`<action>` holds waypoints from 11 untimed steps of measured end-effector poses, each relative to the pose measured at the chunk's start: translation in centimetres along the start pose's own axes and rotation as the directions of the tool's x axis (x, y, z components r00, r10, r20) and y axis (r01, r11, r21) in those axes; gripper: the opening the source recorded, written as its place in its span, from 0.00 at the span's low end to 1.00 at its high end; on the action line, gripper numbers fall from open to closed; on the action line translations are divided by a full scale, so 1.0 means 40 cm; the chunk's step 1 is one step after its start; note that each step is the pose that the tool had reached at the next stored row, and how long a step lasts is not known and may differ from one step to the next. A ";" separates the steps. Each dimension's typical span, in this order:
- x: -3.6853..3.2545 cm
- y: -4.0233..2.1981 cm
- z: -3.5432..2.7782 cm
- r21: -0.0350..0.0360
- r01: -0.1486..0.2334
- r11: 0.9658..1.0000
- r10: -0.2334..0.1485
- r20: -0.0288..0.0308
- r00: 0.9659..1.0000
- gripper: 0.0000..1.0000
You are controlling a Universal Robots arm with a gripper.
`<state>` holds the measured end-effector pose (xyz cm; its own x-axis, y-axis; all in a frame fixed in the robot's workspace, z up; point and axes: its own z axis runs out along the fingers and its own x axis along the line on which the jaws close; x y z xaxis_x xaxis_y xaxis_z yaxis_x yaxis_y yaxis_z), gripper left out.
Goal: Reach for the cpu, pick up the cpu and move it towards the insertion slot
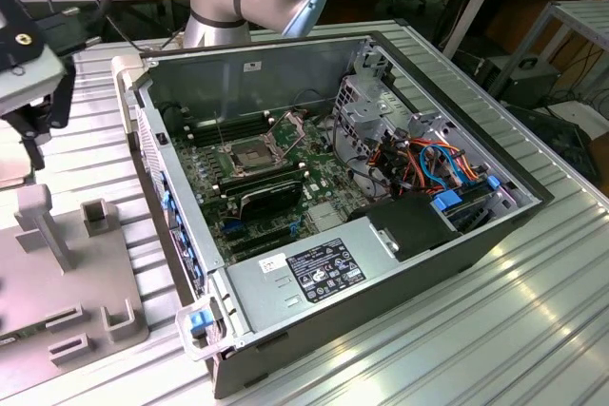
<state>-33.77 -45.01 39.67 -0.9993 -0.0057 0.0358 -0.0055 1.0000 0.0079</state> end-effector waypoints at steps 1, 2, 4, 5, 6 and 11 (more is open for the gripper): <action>-0.012 0.000 0.000 0.000 0.000 1.000 0.000 0.000 1.000 0.54; -0.020 0.000 0.000 0.000 0.000 1.000 0.000 0.000 1.000 0.54; -0.037 0.000 0.001 0.000 0.000 1.000 0.000 0.000 1.000 0.54; -0.043 0.000 0.001 0.000 0.000 1.000 0.000 0.000 1.000 0.54; -0.049 0.000 0.001 0.000 0.000 1.000 0.000 0.000 1.000 0.54; -0.085 -0.001 0.001 0.000 0.000 1.000 0.000 0.000 1.000 0.54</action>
<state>-30.40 -45.01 39.49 -0.9993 -0.0059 0.0359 -0.0056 1.0000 0.0078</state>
